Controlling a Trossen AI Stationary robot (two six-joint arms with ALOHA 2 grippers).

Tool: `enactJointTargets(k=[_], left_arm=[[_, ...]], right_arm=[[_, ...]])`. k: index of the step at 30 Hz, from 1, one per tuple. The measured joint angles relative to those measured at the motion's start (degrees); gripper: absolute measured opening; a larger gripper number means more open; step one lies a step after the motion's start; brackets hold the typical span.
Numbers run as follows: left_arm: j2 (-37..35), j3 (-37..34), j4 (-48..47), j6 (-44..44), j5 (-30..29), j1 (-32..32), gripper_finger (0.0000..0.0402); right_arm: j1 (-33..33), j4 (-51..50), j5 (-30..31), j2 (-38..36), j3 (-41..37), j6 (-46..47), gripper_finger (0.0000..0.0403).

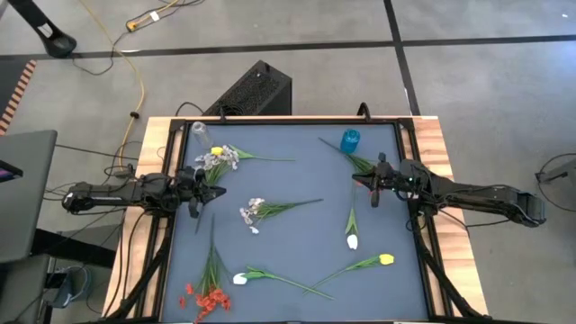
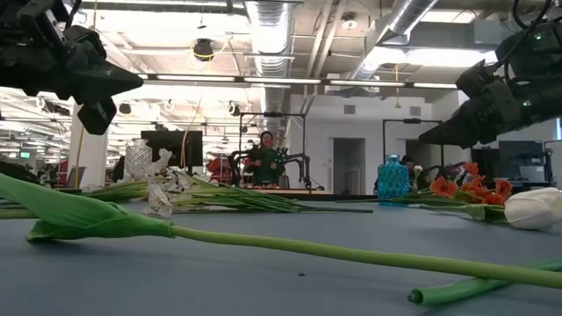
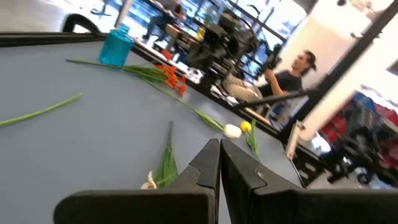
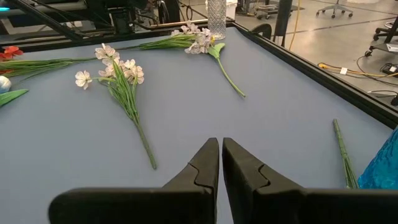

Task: Sort flowers into vase by color
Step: Put the top white flower into the transparent vase

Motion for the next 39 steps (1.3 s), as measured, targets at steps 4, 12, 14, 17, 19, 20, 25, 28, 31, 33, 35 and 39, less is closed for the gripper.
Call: enactJointTargets(k=[4,12,14,17,19,20,25,28,31,33,35,39], left_arm=[[0.02,-0.07,2.11,-3.61,-3.22,0.02,0.0000],[0.00,-0.07,3.82,-6.07,-2.18,0.02,0.0000],[0.02,-0.07,3.71,-5.91,-3.11,-0.08,0.0000],[0.02,-0.07,4.31,-5.80,-4.70,-0.62,0.0000],[0.02,-0.07,5.68,-5.45,-4.64,-1.27,0.0000],[0.02,-0.07,6.49,-4.79,-4.68,-1.63,0.0000],[1.00,-0.07,9.58,-1.04,-6.63,-3.19,0.0000],[2.97,-0.07,13.53,1.64,-6.54,-3.55,0.0000],[5.21,-0.04,15.83,4.89,-4.81,-3.61,0.0000],[6.65,-0.04,16.19,6.56,-4.64,-3.61,0.0000],[7.86,-0.04,16.13,8.68,-4.66,-3.61,0.0000],[10.11,-0.04,17.46,13.61,-4.61,-3.56,0.0000]], right_arm=[[-0.01,0.00,0.00,0.01,-0.01,-0.01,0.0050],[-0.02,0.01,0.00,0.02,-0.01,-0.01,0.0050],[0.00,0.00,0.00,0.02,-0.02,-0.01,0.0050],[-0.02,-0.02,0.00,0.02,0.00,0.00,0.0050],[-0.01,-0.01,0.01,0.02,-0.01,-0.02,0.0050],[-0.02,-0.01,0.00,0.02,0.00,-0.08,0.0050],[-0.07,0.13,0.04,0.02,-0.01,-7.02,0.0050],[-0.07,0.14,0.04,0.02,-0.02,-7.24,0.0050],[0.04,0.78,-0.14,0.03,-0.03,-4.42,0.0050],[0.37,6.20,-2.15,0.11,-0.06,8.78,0.0050],[0.50,13.67,-0.42,0.04,0.74,20.48,0.0050],[0.44,21.65,2.28,0.08,2.90,35.22,0.0050]])
